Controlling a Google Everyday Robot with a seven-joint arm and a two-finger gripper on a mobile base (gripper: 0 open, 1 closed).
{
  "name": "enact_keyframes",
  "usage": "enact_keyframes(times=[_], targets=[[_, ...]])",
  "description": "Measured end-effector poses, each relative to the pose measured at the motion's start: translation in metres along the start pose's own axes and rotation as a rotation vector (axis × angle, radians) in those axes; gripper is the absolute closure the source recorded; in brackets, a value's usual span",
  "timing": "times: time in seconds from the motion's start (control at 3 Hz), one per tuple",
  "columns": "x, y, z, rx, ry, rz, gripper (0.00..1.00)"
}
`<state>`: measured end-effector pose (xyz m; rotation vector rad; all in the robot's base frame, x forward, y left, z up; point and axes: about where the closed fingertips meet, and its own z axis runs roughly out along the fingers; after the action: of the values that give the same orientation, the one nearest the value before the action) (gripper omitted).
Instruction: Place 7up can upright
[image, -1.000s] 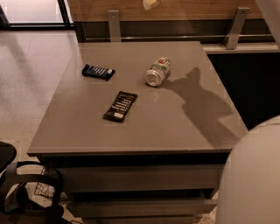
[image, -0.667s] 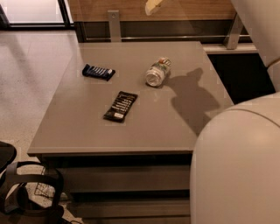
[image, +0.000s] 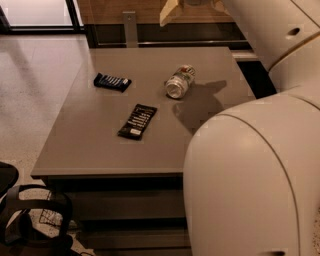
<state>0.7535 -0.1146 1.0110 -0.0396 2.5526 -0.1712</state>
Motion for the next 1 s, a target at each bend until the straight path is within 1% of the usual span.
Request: enact_keyframes(times=[0.33,0.67,1.0], targets=[[0.009,0.004,0.013,0.026,0.041,0.071,0.00],[0.009,0.004,0.013,0.026,0.041,0.070,0.00],[0.012,0.010,0.026,-0.006,0.068,0.105,0.00]])
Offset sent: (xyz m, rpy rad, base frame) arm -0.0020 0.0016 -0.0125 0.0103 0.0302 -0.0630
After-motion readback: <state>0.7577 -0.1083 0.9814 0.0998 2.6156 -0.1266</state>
